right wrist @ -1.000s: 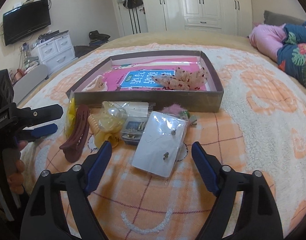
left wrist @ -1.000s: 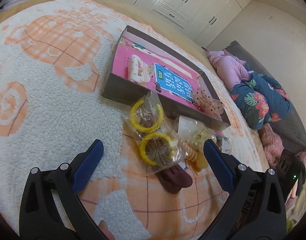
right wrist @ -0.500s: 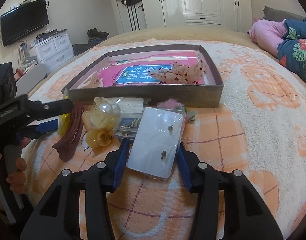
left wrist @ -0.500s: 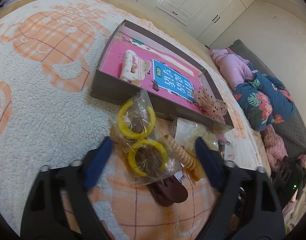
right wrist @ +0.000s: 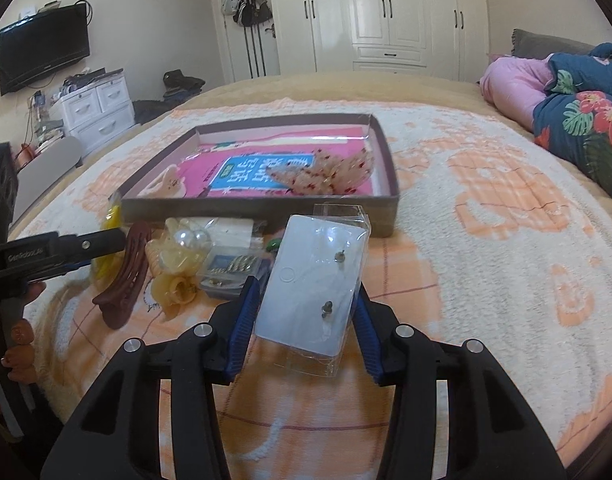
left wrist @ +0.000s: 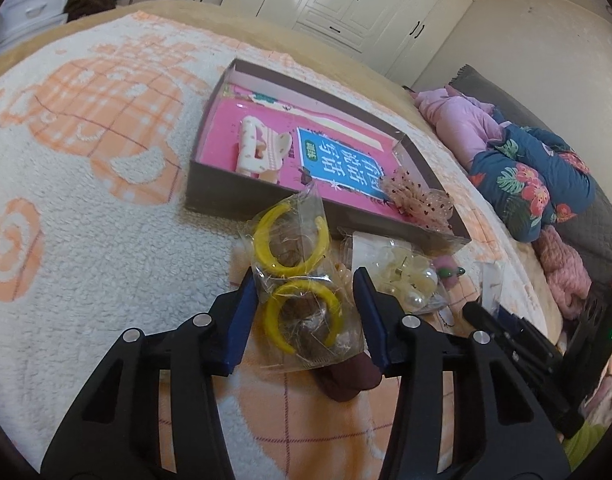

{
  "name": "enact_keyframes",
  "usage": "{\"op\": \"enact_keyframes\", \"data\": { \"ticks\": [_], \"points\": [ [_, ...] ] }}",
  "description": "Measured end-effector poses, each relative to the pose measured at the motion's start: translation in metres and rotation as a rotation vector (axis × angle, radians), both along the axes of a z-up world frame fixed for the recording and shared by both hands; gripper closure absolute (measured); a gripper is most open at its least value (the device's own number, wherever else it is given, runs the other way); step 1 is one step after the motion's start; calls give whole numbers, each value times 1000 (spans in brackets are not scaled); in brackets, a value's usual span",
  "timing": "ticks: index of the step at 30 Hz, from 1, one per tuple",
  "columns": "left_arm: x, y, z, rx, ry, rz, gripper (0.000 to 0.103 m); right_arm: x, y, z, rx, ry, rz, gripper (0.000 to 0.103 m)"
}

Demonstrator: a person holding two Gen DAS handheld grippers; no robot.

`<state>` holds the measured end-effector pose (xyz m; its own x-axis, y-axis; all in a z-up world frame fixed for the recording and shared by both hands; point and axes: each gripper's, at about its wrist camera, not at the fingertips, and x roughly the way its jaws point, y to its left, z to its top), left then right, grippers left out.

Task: Organize jewelry
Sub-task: 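Grasp the bag of yellow hair ties with the left gripper while the right grasps the white earring card, then carry the hair-tie bag and earring card into the tray and open both grippers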

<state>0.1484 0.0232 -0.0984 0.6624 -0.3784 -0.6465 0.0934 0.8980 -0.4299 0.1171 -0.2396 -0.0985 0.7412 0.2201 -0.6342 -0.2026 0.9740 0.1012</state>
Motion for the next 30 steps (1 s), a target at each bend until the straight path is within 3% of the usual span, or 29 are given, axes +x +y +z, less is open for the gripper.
{"op": "enact_keyframes", "data": {
  "ticks": [14,30],
  "points": [
    [-4,-4,36,95,-145,-4,64,2,-11,20,-59,-71,-8,59],
    [33,-23,51,104,-175,-43,64,34,-16,38,-40,-89,-9,59]
  ]
}}
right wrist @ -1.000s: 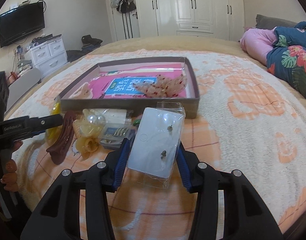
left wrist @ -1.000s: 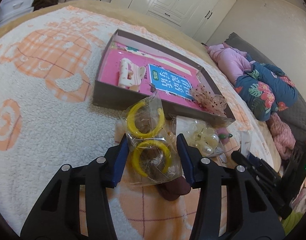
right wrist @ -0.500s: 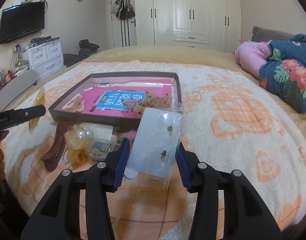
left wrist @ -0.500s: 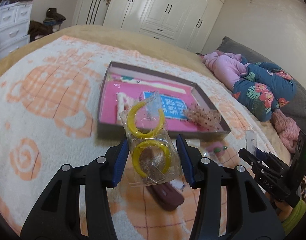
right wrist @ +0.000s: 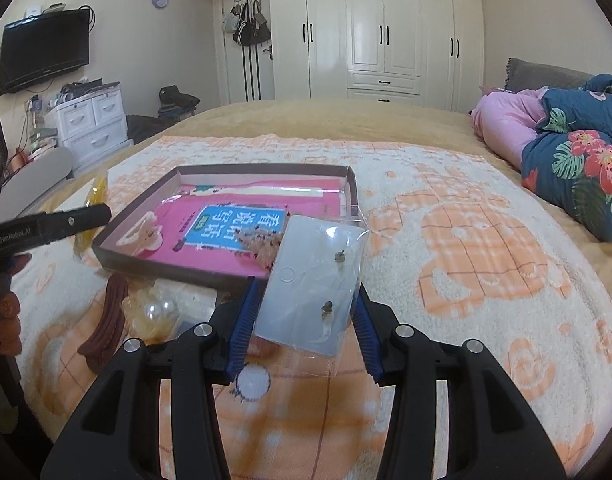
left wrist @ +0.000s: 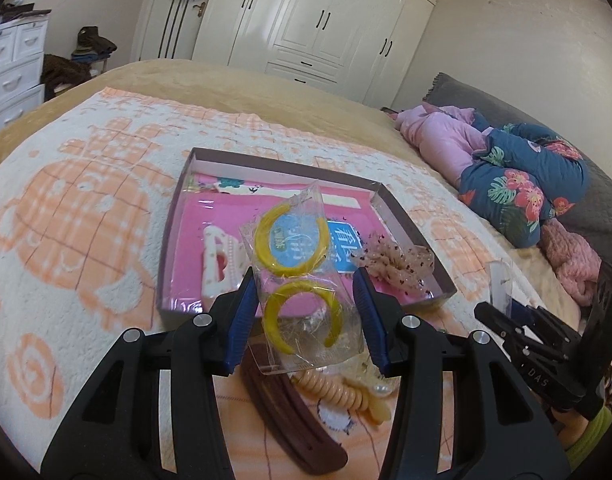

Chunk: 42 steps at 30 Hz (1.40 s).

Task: Organize jewelry
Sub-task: 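Carry the hair-tie bag and earring card into the tray and open both grippers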

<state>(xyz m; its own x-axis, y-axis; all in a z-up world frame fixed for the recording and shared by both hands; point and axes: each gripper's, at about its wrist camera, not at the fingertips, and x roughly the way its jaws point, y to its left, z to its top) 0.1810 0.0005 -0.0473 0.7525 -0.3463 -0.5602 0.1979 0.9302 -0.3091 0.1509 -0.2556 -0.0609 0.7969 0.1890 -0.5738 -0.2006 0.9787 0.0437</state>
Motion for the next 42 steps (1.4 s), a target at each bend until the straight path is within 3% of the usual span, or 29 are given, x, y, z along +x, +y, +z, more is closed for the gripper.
{"op": "enact_keyframes", "data": {
  "ticks": [25,42],
  "points": [
    [59,-22,-6,36,27,-46,64,63,9,13,-28,-3,8,59],
    [74,-36,-26,100,58,-99,63,113,15,-21,0,145,21,59]
  ]
}}
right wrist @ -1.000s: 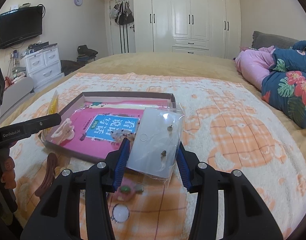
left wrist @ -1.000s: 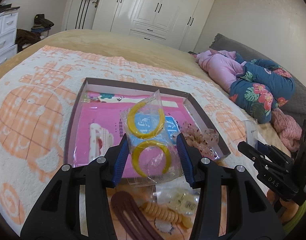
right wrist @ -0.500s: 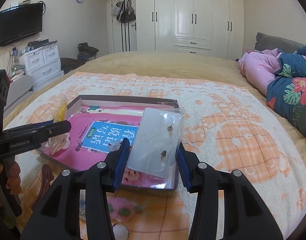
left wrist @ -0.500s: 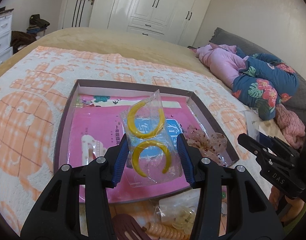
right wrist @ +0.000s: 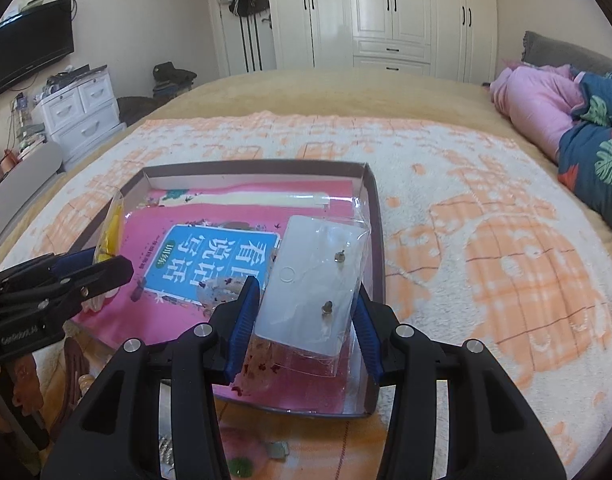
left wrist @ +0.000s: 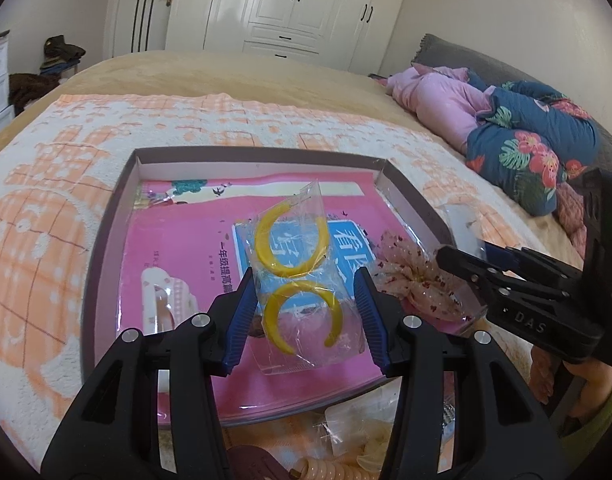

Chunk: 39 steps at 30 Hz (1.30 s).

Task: Organize jewelry
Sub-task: 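Carry the hair-tie bag and earring card into the tray and open both grippers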

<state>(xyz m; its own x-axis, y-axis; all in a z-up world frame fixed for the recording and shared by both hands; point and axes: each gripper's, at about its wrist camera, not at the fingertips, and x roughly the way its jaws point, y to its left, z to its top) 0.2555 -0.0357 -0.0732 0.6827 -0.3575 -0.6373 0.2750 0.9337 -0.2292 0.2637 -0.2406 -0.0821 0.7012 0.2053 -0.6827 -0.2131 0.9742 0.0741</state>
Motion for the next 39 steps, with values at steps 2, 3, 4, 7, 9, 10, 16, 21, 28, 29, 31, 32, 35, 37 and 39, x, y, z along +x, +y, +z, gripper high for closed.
{"op": "enact_keyframes", "data": {
  "ticks": [2,3,4,7,9,10,16,21,28,29,31,32,35,37,39],
  "points": [
    [1,-1,-3,1,11,-3,63,1,0,-3,-3,8,-3,59],
    [1,-2,-4,3,15,-4,63,2,0,-5,-3,12,-4,59],
    [1,-2,-6,3,18,-5,63,2,0,-6,-3,14,-5,59],
    [2,-1,-8,1,26,-4,63,2,-1,-9,-2,18,-8,59],
    [2,0,-8,-1,30,-2,63,2,-2,-11,-1,22,-10,59],
    [1,1,-8,-1,30,-1,62,2,-2,-11,0,23,-12,58],
    [-3,2,-4,-4,23,3,56,1,-5,-13,13,26,-16,57],
    [-7,4,-1,-2,13,8,53,-3,-7,-10,30,17,-14,48],
    [-17,10,8,-8,-10,14,49,-18,-12,-3,65,-10,-23,40],
    [-19,10,10,-7,-13,16,48,-21,-13,-1,71,-20,-25,37],
    [-22,11,13,-8,-21,21,46,-28,-15,2,77,-37,-28,35],
    [-24,12,14,-9,-25,24,46,-30,-15,4,80,-43,-28,34],
    [-28,15,18,-13,-34,29,41,-39,-17,10,80,-65,-30,28],
    [-31,16,20,-17,-41,32,38,-47,-18,15,84,-83,-34,24],
    [-35,16,23,-16,-48,35,32,-53,-18,19,76,-97,-33,23]
  ]
}}
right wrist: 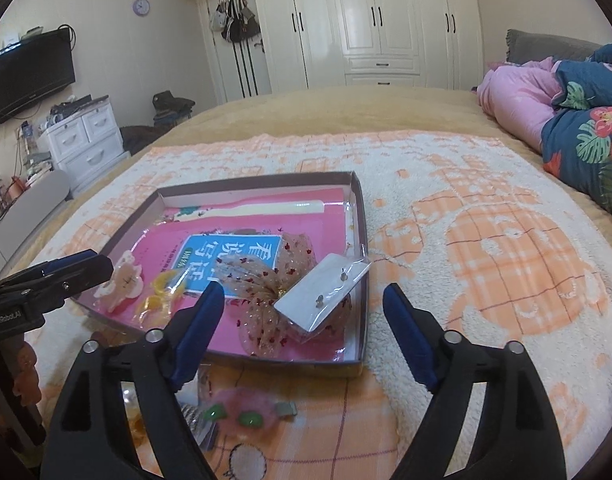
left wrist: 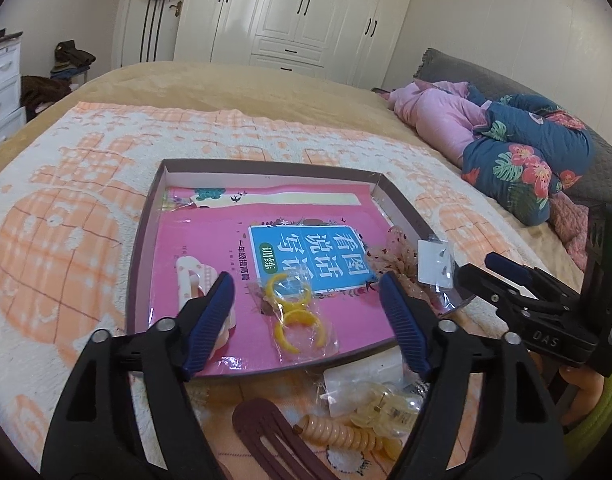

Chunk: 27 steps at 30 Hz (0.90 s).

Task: Organize jewelry
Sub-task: 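Withdraw both grippers from the tray toward the remaining accessories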

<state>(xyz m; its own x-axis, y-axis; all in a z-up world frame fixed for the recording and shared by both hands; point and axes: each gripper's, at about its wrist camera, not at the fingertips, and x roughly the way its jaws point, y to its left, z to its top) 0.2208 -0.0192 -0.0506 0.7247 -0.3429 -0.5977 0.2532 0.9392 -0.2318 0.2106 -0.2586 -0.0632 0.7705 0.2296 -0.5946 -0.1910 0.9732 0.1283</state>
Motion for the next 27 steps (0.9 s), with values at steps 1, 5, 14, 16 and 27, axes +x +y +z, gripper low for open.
{"op": "enact_keyframes", "data": {
  "ticks": [1,5,14,16,27],
  "points": [
    [-2,0,1,-1,-4,2,28,-2,0,1,-6,-6,-1,22],
    [-9,3,6,-6,-20,13,14,-18,0,5,-30,-36,-3,17],
    [-26,9,15,-9,-59,42,11,-42,-3,14,-42,-73,-7,12],
    [-29,12,16,-9,-63,49,11,-44,-2,15,-48,-74,-5,12],
    [-48,23,20,-4,-77,63,12,-61,6,25,-79,-108,22,12]
  ]
}}
